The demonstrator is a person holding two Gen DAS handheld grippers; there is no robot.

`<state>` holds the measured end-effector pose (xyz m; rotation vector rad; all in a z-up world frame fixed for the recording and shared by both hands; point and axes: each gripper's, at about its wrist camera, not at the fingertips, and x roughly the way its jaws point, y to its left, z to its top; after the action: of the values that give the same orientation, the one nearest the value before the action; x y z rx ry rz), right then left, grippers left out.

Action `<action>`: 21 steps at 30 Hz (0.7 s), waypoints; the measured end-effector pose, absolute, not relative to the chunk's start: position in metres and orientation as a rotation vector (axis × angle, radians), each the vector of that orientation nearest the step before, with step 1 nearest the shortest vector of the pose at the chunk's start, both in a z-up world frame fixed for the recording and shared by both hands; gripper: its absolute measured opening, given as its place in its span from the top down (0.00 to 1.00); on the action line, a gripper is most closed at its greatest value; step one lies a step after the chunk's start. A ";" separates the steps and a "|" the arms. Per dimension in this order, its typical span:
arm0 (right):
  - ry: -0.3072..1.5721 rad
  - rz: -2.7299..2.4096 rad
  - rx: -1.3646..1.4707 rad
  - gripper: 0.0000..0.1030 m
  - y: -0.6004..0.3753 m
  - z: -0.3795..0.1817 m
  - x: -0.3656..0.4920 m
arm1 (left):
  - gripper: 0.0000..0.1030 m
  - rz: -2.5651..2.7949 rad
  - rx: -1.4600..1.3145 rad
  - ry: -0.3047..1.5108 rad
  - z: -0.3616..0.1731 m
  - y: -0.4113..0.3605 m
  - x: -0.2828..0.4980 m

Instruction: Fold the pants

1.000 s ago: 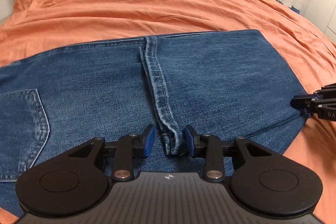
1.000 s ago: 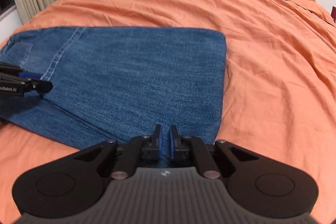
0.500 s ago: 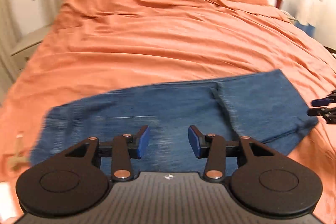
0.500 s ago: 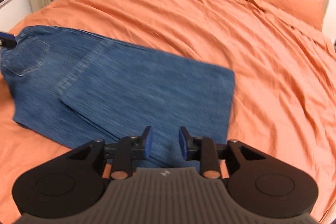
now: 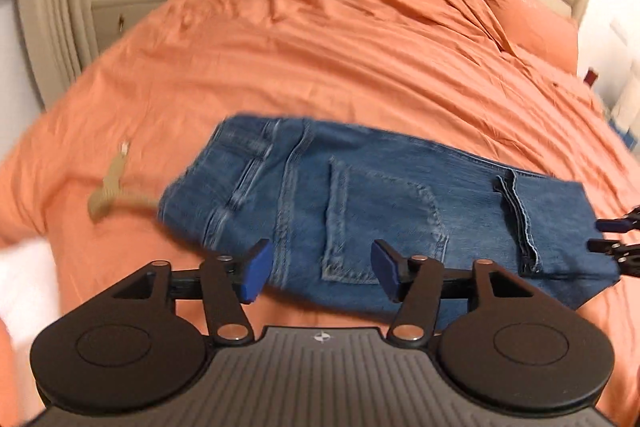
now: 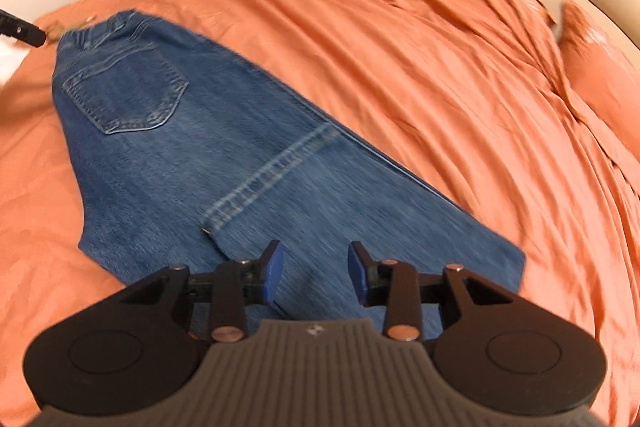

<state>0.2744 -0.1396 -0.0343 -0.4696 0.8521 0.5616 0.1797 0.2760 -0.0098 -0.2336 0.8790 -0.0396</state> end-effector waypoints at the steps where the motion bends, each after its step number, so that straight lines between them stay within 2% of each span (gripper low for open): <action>1: 0.850 0.572 -0.488 0.69 -0.133 -0.037 0.277 | 0.32 -0.042 -0.263 0.888 -0.015 0.285 0.178; 3: 0.854 0.582 -0.524 0.70 -0.121 -0.042 0.285 | 0.26 -0.046 -0.323 0.892 -0.025 0.301 0.175; 7: 0.872 0.608 -0.561 0.83 -0.099 -0.055 0.307 | 0.24 -0.035 -0.490 0.853 -0.046 0.330 0.173; 11: 0.879 0.631 -0.590 0.83 -0.081 -0.068 0.324 | 0.24 0.006 -0.659 0.758 -0.069 0.355 0.170; 16: 0.922 0.673 -0.593 0.87 -0.064 -0.088 0.343 | 0.24 0.048 -0.800 0.753 -0.096 0.379 0.183; 21: 0.968 0.698 -0.608 0.88 -0.057 -0.112 0.352 | 0.24 0.108 -0.789 0.769 -0.110 0.392 0.205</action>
<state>0.3522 -0.0566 -0.1121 -0.6077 0.9683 0.6983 0.2045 0.3920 -0.1096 -0.7887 0.7687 0.1084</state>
